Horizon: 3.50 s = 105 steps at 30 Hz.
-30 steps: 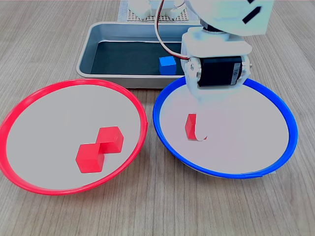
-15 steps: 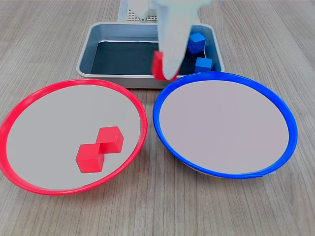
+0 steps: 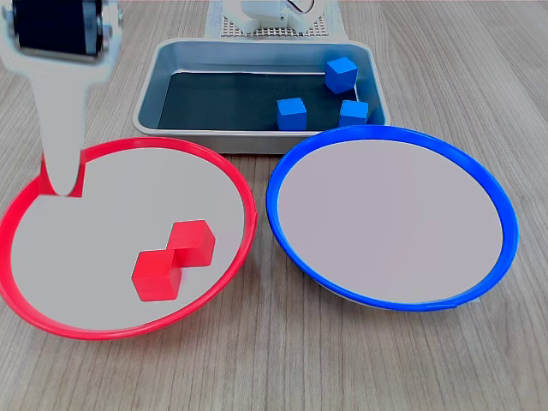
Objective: Resolve any anomalies and move all blocks to matching dishes
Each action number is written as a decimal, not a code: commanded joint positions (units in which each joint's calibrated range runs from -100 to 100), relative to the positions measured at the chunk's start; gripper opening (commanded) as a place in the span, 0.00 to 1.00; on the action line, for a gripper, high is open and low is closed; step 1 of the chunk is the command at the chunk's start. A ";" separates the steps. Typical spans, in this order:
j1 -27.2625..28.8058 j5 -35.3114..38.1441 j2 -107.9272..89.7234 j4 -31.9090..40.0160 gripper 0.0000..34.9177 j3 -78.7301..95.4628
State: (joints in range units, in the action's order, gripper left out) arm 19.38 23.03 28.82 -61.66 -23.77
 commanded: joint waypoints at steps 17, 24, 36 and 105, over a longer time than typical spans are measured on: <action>-7.76 8.11 -26.55 -22.74 0.07 14.99; -13.87 1.71 -38.84 -25.79 0.31 35.29; -21.22 -9.08 -27.41 -16.46 0.56 41.85; -29.87 14.75 -32.61 -12.83 0.18 31.92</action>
State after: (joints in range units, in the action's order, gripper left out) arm -11.68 35.63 6.05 -65.33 5.08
